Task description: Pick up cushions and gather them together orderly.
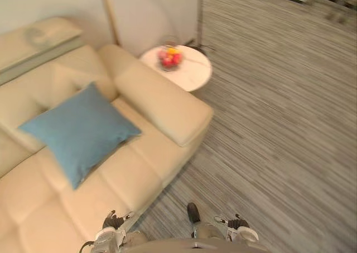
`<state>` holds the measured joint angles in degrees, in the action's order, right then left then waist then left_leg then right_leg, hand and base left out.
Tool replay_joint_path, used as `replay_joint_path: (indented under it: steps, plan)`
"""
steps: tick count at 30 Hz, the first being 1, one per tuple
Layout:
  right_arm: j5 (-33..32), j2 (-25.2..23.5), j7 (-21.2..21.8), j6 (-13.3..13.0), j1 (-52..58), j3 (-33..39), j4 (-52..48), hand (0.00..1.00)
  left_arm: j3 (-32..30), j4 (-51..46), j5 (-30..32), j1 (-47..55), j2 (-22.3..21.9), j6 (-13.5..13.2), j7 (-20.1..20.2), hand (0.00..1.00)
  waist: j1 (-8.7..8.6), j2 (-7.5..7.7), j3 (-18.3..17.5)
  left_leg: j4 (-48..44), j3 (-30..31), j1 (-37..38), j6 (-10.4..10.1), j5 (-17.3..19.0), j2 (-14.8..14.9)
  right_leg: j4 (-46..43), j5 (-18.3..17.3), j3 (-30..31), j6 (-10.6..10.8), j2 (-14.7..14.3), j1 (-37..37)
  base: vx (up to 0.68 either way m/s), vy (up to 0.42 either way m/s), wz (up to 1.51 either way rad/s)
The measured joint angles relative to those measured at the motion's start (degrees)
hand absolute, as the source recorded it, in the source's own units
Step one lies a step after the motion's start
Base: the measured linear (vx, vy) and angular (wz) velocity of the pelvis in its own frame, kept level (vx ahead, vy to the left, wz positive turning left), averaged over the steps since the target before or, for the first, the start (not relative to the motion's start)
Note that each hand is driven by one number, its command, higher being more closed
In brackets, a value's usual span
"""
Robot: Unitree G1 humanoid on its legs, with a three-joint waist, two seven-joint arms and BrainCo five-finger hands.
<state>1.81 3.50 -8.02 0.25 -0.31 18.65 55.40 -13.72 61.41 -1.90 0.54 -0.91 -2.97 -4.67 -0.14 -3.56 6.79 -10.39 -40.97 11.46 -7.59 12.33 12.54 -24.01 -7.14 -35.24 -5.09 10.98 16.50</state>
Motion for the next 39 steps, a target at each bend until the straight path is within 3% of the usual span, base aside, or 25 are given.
replay_joint_path:
  steps: [2,4,5,7,8,9,11,12,15,16,17,19,20,22,26,30,32,33,34,35,36,37,39]
  plan:
    - [0.6,0.4,0.0,0.0,-0.1,0.0,0.7,0.00,0.6,0.8,0.0,0.1,0.1,0.1,0.0,0.00,0.45,-0.29,-0.2,-1.9,-0.4,0.3,-0.7,-0.9,1.0,-2.4,-2.1,4.1,0.8,-1.6,1.6,0.22,-0.260,-0.80]
    - [0.6,0.8,0.0,0.0,-0.9,0.7,2.4,0.00,1.3,1.3,0.0,0.5,0.1,0.2,0.0,0.00,0.44,-0.34,-0.2,-14.3,1.4,-3.1,0.3,-1.8,5.6,-1.5,-2.8,6.7,0.6,-4.0,1.1,0.22,-0.238,-0.82]
    - [0.7,0.7,-0.2,0.2,-0.8,1.1,3.0,0.00,1.3,1.1,0.0,0.5,0.0,0.1,0.1,0.00,0.50,-0.37,0.0,-25.7,5.7,-6.9,1.1,-0.9,8.9,0.5,-2.6,7.9,0.2,-5.7,-1.2,0.21,-0.140,-0.58]
    - [0.6,1.0,-0.4,0.7,-0.2,1.0,4.1,0.00,0.2,0.7,0.0,0.5,0.1,0.1,0.1,0.00,0.89,0.19,0.4,-35.9,11.8,-10.5,2.4,2.0,9.4,2.7,-2.8,10.1,-0.3,-7.5,-5.4,0.16,-0.081,-0.66]
    - [0.6,1.0,-0.5,0.8,0.1,1.0,4.1,0.00,0.2,0.5,0.0,0.6,0.2,0.1,0.1,0.00,1.20,0.35,0.5,-37.4,13.6,-11.6,2.3,2.8,8.7,3.0,-2.9,10.9,-0.4,-7.7,-6.4,0.14,0.000,-1.07]
    - [0.6,0.9,-0.8,1.2,0.3,0.8,4.0,0.00,0.2,-0.4,-0.1,0.8,0.0,0.0,0.1,0.00,2.14,0.34,0.5,-38.3,17.4,-14.6,2.1,4.4,6.1,3.9,-3.4,13.8,-0.9,-8.3,-8.3,0.12,0.034,-0.97]
    - [0.3,0.7,-0.8,1.2,0.2,1.1,4.1,0.00,0.2,-1.0,-0.1,0.8,-0.1,0.0,0.1,0.00,2.29,0.37,0.5,-35.8,20.6,-17.3,2.3,4.6,3.6,4.6,-3.1,15.5,-0.3,-8.4,-9.0,0.15,0.091,-0.87]
    - [0.2,0.1,-0.8,1.2,0.1,1.3,3.9,0.00,0.1,-1.9,-0.1,0.9,-0.2,-0.1,0.1,0.00,2.59,0.55,0.6,-29.0,24.2,-20.1,2.7,4.8,0.5,5.2,-2.7,18.5,0.5,-8.4,-9.6,0.13,0.128,-0.88]
    - [0.2,-0.4,-0.8,1.2,-0.2,0.9,3.7,0.00,-1.0,-2.3,-0.1,0.3,-1.1,-0.1,0.0,0.00,3.37,0.60,0.5,-16.9,34.5,-21.6,2.0,4.2,-4.7,5.1,-2.6,23.6,2.7,-8.7,-9.2,0.14,0.257,-1.03]
    - [0.3,-0.3,-0.8,1.2,-0.2,0.0,3.6,0.00,-1.3,-2.3,0.0,0.6,-1.4,-0.1,0.1,0.00,3.61,0.36,0.3,-12.2,39.8,-20.7,2.4,0.2,-6.4,4.8,-2.8,26.5,4.1,-9.5,-8.7,0.10,0.221,-1.05]
    - [0.3,-0.5,-0.8,1.2,-0.2,-0.4,3.6,0.00,-1.5,-2.2,0.0,0.6,-1.2,-0.1,0.1,0.00,3.58,0.76,0.2,-12.0,39.9,-20.1,3.6,-0.4,-7.2,4.9,-2.8,27.7,4.6,-9.6,-8.7,0.16,0.264,-1.06]
    - [0.3,-2.0,-0.8,1.2,0.3,-0.4,3.5,0.00,-1.9,-2.2,1.6,0.5,0.2,-0.1,0.1,0.00,2.74,3.32,-1.5,-9.8,35.4,-18.5,4.8,-0.1,-7.8,7.7,-1.0,31.3,6.1,-8.7,-8.9,0.18,0.239,-0.72]
    - [0.3,-2.3,-0.8,1.2,0.4,-0.5,3.5,0.00,-1.9,-2.1,1.9,0.4,0.4,-0.1,0.1,0.00,2.85,3.40,-1.5,-9.3,34.5,-18.2,5.0,-0.2,-7.8,8.1,-0.6,32.0,6.4,-8.6,-8.9,0.18,0.206,-0.76]
    - [0.3,-3.9,-0.7,1.1,0.6,-0.5,3.6,0.00,-1.7,-1.0,2.5,0.2,1.3,0.0,0.1,0.00,2.73,5.49,-2.6,-6.0,30.7,-14.6,5.6,-0.6,-8.5,11.8,1.4,34.6,7.5,-8.4,-10.8,0.21,0.158,-0.69]
    - [0.3,-4.1,-0.7,1.0,0.9,-0.4,3.0,0.00,0.1,0.2,3.5,-1.1,-0.2,0.0,0.5,0.00,1.86,4.70,-3.5,-3.3,29.1,-12.2,5.8,-0.7,-9.1,14.8,2.7,36.1,8.6,-8.7,-12.4,0.11,0.048,-0.27]
    - [0.2,-3.2,-0.7,1.0,-0.4,-0.4,3.1,0.00,0.3,0.7,3.8,-1.0,-1.4,0.1,1.2,0.00,2.31,2.29,-2.9,-1.9,24.7,-10.2,5.8,-0.8,-8.3,16.8,5.2,41.2,8.4,-10.7,-11.8,0.01,0.003,-0.82]
    - [0.2,-2.6,-0.7,1.1,-1.9,-0.5,4.3,0.00,0.3,1.1,3.8,-0.8,-1.5,0.1,1.2,0.00,2.88,0.54,-2.8,-1.4,21.8,-10.4,5.8,-0.8,-6.9,18.0,9.0,39.5,8.1,-12.5,-9.0,-0.05,-0.023,-1.20]
    - [0.2,-3.1,-0.7,1.1,-2.5,-0.5,4.2,0.00,0.3,1.1,3.8,-0.6,-1.1,0.1,1.2,0.00,3.39,0.76,-2.6,-1.2,19.6,-10.4,5.9,-0.8,-6.1,19.2,8.2,34.8,5.7,-11.9,-8.2,-0.06,-0.102,-1.20]
    - [0.2,-3.1,-0.7,1.1,-3.5,-0.3,3.8,0.00,0.6,1.2,3.9,-0.6,-0.8,0.4,1.2,0.00,2.94,0.24,-2.0,-1.1,17.3,-10.3,5.8,-0.9,-5.3,16.4,5.6,25.9,2.0,-9.5,-6.8,-0.08,-0.124,-1.07]
    - [0.2,-2.4,-0.7,1.0,-3.8,-0.2,4.0,0.00,1.5,1.0,3.8,-0.2,-0.8,0.4,1.2,0.00,2.72,-0.22,-1.8,-1.1,16.0,-10.0,5.6,-0.9,-4.8,12.2,2.7,18.1,0.8,-6.8,-5.2,-0.06,-0.130,-1.15]
    - [0.3,-1.9,-0.7,1.1,-3.7,-0.4,4.6,0.00,3.1,0.1,3.5,1.2,0.4,0.5,1.3,0.00,2.88,0.63,-1.1,-1.5,12.5,-8.2,4.6,-0.3,-5.2,6.3,-0.6,3.1,-0.7,-0.5,-4.4,-0.02,-0.044,-1.06]
    - [0.4,-1.8,-0.7,1.0,-3.6,-0.5,4.8,0.00,3.2,-0.1,3.5,1.4,1.4,0.5,1.2,0.00,2.96,1.01,-0.9,-1.9,12.3,-7.6,3.8,0.2,-5.6,5.1,0.9,1.0,0.2,0.7,-4.5,0.04,-0.169,-1.14]
    - [0.6,-0.5,-0.8,0.7,-4.4,-0.5,6.5,0.00,3.8,0.9,3.4,1.3,1.9,0.6,1.2,0.00,2.37,0.69,-0.3,-0.5,16.7,-7.0,3.5,0.8,-5.3,4.6,-1.1,1.1,1.1,-1.0,-3.8,0.04,-0.242,-0.76]
